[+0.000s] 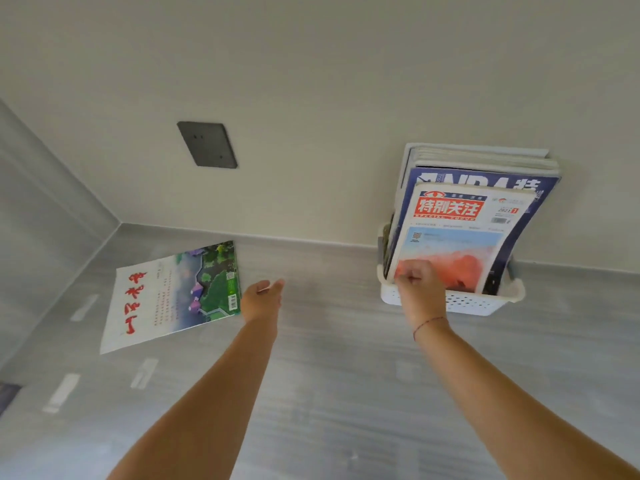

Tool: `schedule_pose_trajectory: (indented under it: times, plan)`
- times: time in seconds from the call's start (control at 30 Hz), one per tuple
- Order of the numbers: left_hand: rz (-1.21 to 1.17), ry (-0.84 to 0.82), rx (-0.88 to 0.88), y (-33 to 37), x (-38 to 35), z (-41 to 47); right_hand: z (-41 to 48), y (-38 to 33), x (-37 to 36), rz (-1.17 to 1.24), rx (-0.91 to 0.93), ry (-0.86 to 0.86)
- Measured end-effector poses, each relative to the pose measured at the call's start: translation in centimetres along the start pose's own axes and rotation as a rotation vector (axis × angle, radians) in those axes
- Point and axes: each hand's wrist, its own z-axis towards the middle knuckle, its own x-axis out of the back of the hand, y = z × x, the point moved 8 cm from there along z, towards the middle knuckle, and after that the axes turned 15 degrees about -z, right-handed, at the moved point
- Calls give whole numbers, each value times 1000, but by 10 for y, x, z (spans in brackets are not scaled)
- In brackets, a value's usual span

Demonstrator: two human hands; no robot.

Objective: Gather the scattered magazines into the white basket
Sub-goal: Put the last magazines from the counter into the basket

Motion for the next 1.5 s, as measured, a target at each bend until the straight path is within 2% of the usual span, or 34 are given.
schedule_pose_trajectory:
  times: [0.1,0.2,0.33,0.43,0.63,0.87,1.1,1.23,1.4,1.5]
  plan:
    - [-117,69,72,3,66,26,-25,-23,-83,-52,44,-336]
    - [-252,198,107,10,132,48,-50,-46,-152,-12,17,-541]
    - [-558,326,203,5,196,62,-69,-60,-229,61,-109,-697]
    - [-828,298,231,4,208,69,-80,-69,-272,91,-181,-770]
    - [-1023,197,296,5,203,88,-89,-70,-317,42,-180,-798]
    - [-1071,90,369,7,199,114,-85,-69,-334,90,-199,-798]
    - [-1036,34,401,7,186,133,-84,-65,-349,235,-304,-804]
    - [-904,36,403,14,175,146,-83,-65,-354,253,-335,-801]
    - [-598,-16,358,34,149,161,-81,-65,-355,279,-358,-801]
    - [-586,-51,340,34,136,166,-83,-68,-354,301,-369,-819]
